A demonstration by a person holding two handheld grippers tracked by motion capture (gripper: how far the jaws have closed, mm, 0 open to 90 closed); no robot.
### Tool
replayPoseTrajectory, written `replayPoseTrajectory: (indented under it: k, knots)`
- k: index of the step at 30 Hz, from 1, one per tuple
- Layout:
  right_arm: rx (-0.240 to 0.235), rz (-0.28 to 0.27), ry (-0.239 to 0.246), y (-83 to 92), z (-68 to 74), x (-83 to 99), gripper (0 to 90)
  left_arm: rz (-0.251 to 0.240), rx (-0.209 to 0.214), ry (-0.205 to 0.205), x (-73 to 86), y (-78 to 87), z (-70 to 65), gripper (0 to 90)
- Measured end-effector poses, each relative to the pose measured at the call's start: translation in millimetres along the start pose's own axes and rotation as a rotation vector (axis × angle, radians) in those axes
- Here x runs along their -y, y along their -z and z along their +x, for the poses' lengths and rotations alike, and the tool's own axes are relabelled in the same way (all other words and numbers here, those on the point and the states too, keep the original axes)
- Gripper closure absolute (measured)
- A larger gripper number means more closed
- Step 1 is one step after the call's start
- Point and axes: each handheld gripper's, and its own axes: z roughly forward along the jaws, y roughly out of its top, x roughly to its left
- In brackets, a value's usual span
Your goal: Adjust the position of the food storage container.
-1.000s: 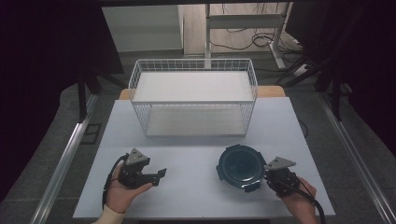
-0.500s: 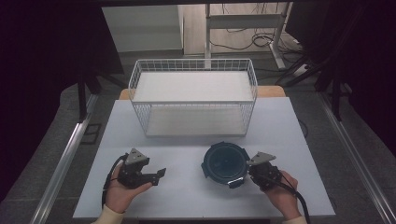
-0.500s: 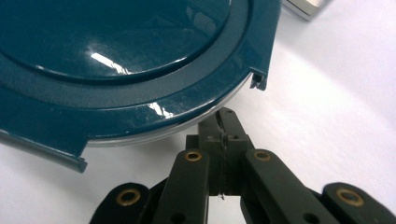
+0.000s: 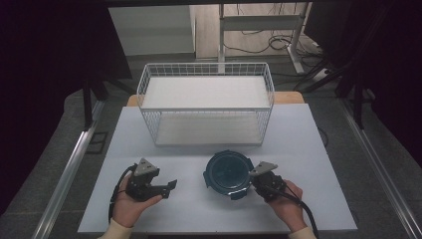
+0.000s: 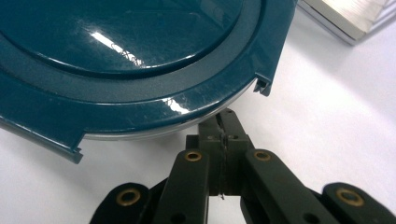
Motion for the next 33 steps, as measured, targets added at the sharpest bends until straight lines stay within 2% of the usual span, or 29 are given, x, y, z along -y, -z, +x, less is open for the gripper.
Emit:
replayPoseTrajectory:
  k: [11,20,24,27,28,31,33]
  knots:
    - [-0.067,-0.012,0.022,-11.0,21.6,-13.3,90.0,0.005,0.0,-0.006,0.3,-1.4,-1.2,24.5]
    - [-0.096,-0.025,0.064,-16.2,37.6,-25.0,90.0,0.003,-0.004,-0.003,0.5,-0.7,0.6,24.5]
    - [-0.096,-0.029,0.069,-16.4,39.3,-25.9,89.9,0.006,-0.009,0.001,1.3,-1.6,2.2,24.5]
    - [-0.121,-0.047,0.058,-13.5,37.4,-24.4,89.9,-0.001,-0.01,0.006,1.3,0.3,3.1,24.5]
    - [-0.14,-0.066,0.046,-8.8,35.7,-22.9,89.9,-0.003,-0.009,0.006,1.3,0.6,3.3,24.4]
    - [-0.131,-0.078,0.036,3.4,30.9,-19.3,89.9,-0.011,-0.027,0.011,1.2,1.8,4.3,23.9]
    - [-0.128,-0.106,0.007,14.3,23.9,-15.7,89.9,-0.014,-0.029,0.016,1.2,2.4,5.4,23.3]
